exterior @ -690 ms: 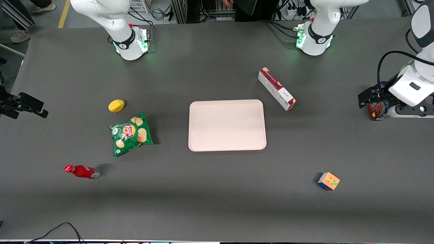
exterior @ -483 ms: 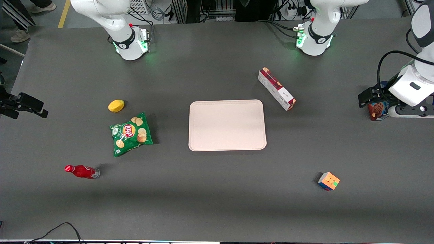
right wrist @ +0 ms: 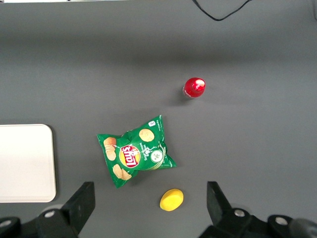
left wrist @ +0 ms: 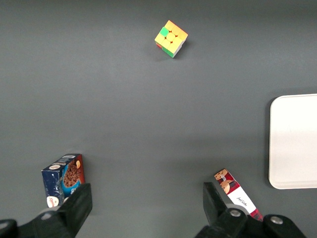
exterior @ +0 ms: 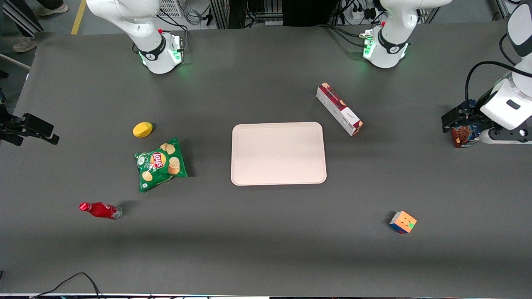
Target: Place red cookie box on tray
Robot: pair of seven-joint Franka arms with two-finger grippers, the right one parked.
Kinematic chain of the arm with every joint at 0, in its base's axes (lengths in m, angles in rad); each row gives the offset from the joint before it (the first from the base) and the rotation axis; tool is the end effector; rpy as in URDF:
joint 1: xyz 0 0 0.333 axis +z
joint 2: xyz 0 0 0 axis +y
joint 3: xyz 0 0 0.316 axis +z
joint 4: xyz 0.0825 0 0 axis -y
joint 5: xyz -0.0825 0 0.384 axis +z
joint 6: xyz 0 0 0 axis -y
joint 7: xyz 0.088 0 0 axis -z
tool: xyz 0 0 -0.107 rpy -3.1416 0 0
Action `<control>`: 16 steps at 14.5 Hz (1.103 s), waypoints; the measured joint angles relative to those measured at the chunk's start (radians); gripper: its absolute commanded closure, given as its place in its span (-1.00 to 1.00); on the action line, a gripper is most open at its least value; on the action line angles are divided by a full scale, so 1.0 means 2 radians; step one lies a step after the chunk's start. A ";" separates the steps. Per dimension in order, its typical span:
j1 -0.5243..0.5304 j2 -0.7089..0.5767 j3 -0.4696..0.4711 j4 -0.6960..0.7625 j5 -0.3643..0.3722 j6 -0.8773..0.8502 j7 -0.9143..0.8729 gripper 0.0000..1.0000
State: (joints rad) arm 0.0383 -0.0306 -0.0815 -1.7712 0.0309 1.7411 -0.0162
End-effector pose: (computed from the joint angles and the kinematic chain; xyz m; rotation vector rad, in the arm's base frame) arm 0.5529 -0.0216 0.5608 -3.1083 0.0500 -0.0021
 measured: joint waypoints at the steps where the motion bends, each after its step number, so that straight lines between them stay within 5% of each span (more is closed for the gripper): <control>1: 0.000 0.000 0.000 0.000 0.000 0.000 0.000 -1.00; 16: -0.006 0.001 -0.011 0.002 -0.011 -0.028 -0.001 -1.00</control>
State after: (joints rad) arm 0.0259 -0.0282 -0.1034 -1.7667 0.0082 1.6860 -0.0188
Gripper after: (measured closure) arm 0.000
